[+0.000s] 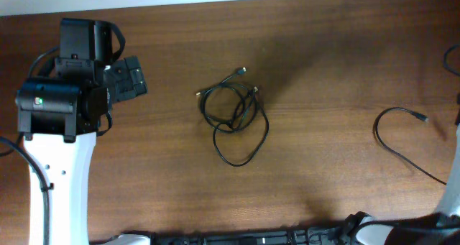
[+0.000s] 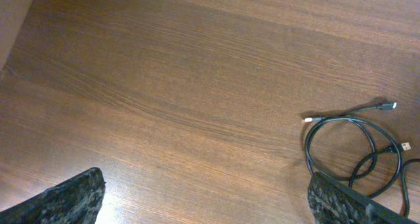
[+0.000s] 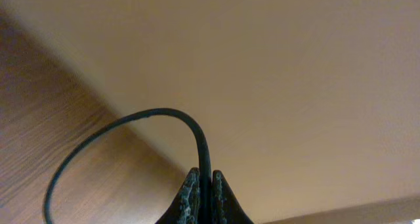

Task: Untangle cables
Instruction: 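Pull the held cable rightward and drop it at the right table edge, then move the right gripper back to the pile and grasp another black cable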

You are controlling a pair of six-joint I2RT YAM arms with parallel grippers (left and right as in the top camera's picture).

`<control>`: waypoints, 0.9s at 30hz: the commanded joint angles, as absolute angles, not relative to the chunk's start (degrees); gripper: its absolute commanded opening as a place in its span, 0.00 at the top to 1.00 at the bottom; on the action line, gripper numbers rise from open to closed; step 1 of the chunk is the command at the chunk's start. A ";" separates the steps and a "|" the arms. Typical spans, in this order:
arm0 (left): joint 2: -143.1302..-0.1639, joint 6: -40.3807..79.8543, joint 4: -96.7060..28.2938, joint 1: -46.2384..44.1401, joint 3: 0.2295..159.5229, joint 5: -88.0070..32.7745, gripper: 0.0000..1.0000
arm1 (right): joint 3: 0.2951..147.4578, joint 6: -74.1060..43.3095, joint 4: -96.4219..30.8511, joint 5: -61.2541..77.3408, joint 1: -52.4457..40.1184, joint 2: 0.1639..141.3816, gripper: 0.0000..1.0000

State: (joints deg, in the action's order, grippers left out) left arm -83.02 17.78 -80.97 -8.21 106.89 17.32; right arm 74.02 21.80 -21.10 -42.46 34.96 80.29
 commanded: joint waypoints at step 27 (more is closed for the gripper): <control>-82.11 18.37 -80.90 -8.08 107.72 17.30 0.01 | 74.26 16.82 -40.21 56.77 30.63 86.70 0.01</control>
